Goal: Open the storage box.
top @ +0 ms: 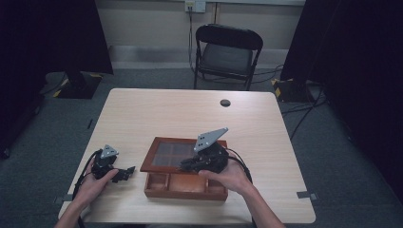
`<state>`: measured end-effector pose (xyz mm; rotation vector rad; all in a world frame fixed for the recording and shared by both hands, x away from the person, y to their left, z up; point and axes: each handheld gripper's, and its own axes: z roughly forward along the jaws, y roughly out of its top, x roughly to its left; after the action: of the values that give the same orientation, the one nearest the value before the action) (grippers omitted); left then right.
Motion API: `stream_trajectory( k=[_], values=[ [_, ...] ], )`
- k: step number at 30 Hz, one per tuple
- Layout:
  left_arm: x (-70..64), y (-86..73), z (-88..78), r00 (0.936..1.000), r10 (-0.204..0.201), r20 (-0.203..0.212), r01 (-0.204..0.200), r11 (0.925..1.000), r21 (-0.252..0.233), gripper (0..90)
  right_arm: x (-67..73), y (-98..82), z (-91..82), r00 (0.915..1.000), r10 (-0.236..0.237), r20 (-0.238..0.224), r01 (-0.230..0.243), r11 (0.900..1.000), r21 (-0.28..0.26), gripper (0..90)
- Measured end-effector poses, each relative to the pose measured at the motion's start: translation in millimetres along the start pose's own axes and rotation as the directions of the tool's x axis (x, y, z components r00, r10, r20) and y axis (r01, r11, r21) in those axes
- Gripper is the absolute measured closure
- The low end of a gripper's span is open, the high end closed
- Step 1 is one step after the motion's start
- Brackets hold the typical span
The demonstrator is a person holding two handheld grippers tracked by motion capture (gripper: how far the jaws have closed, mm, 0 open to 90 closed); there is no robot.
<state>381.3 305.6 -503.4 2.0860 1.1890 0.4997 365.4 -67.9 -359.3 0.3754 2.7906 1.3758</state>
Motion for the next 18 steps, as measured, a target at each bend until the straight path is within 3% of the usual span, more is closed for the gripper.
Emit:
stream_trajectory(
  k=[18],
  values=[
    [-0.4, -0.1, 0.2, 1.0, -0.006, 0.003, 0.006, 1.0, -0.004, 0.6, -5.0, 9.7, -6.4, 1.0, -0.003, 0.009, 0.003, 1.0, -0.004, 83.3]
  ],
)
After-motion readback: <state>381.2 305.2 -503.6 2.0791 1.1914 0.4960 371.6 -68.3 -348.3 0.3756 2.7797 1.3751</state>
